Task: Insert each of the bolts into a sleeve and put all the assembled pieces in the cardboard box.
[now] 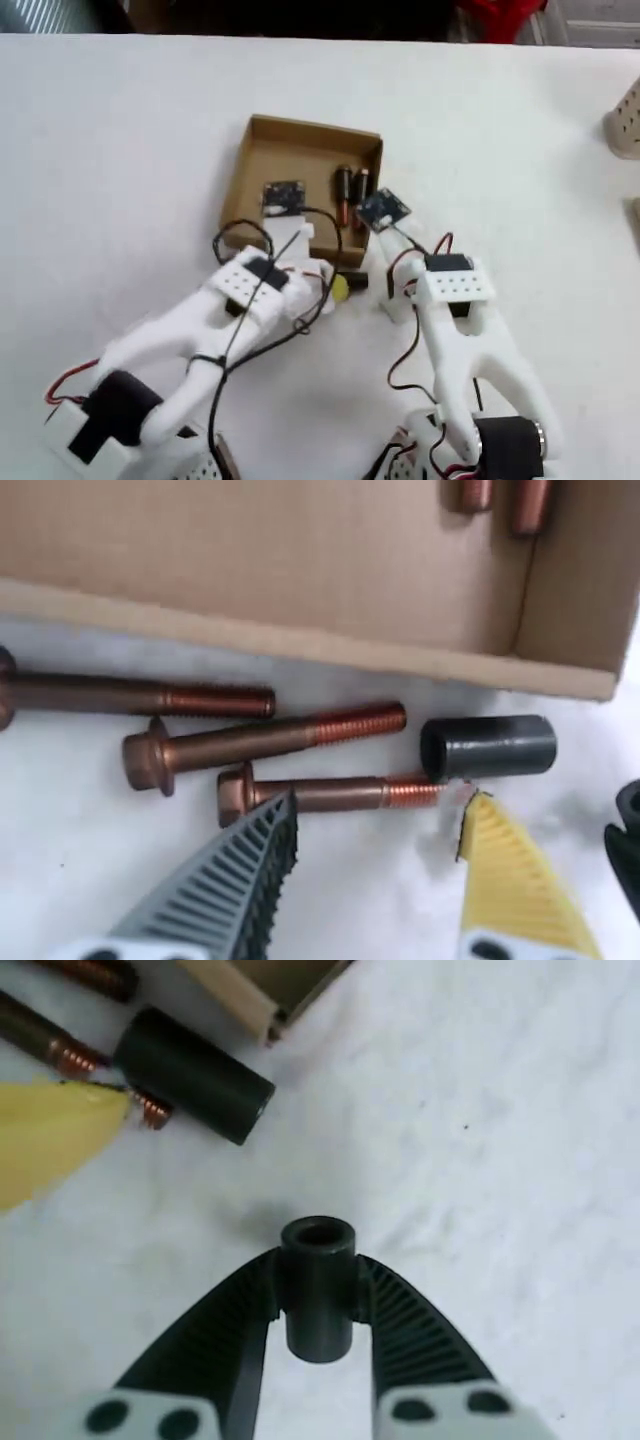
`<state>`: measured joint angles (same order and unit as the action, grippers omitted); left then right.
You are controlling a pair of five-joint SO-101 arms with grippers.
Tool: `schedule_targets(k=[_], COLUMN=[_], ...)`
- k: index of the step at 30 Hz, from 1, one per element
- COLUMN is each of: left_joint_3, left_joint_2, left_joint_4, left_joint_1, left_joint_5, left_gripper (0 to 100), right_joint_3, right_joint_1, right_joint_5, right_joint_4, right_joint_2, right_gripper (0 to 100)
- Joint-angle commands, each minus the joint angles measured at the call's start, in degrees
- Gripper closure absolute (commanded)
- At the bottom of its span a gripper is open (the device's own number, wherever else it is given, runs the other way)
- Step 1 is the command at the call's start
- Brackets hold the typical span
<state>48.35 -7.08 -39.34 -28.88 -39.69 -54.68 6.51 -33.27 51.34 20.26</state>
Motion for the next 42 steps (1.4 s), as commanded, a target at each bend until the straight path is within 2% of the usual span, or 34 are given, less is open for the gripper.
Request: schedule_targets(k=[1, 5, 9, 16, 21, 25, 28, 30, 36, 42], left_joint_3=[-3.3, -3.0, -3.3, -4.6, -8.3, -13.4, -14.4, -13.7, -6.6, -3.2], left_joint_2=[3.3, 3.5, 3.5, 4.1, 9.6, 14.5, 15.9, 15.0, 5.8, -3.1], left_joint_4=[-1.1, -1.4, -5.8, -9.5, -10.3, -14.8, -17.1, -17.1, -15.1, -17.2], left_joint_1=[1.0, 1.3, 1.4, 5.7, 6.8, 6.8, 6.5, 6.3, 4.5, 4.5], left_joint_5=[-2.8, -2.5, 0.0, 2.6, 2.6, 0.5, 3.3, 6.9, 8.4, 10.7], left_gripper=[71, 71, 71, 71, 71, 71, 71, 71, 71, 71], right_joint_3=[0.5, 0.4, 0.4, 0.4, 0.4, 0.4, 0.3, 0.3, -0.4, -0.4], right_joint_1=[0.3, 1.2, 1.2, 1.2, 1.2, 1.2, 1.2, 1.2, 1.2, 1.3], right_joint_5=[-1.8, -1.8, -2.0, -2.0, -2.0, -2.0, -2.0, -2.0, -3.9, -4.0], right_joint_4=[-0.9, -0.9, -0.8, -0.8, -0.8, -0.8, -0.8, -0.8, -0.8, -0.9], right_joint_2=[0.8, 0.8, 0.8, 0.8, 0.8, 0.8, 0.8, 0.8, 0.8, 0.8], right_gripper=[98.2, 98.2, 98.2, 98.2, 98.2, 98.2, 98.2, 98.2, 98.2, 98.2])
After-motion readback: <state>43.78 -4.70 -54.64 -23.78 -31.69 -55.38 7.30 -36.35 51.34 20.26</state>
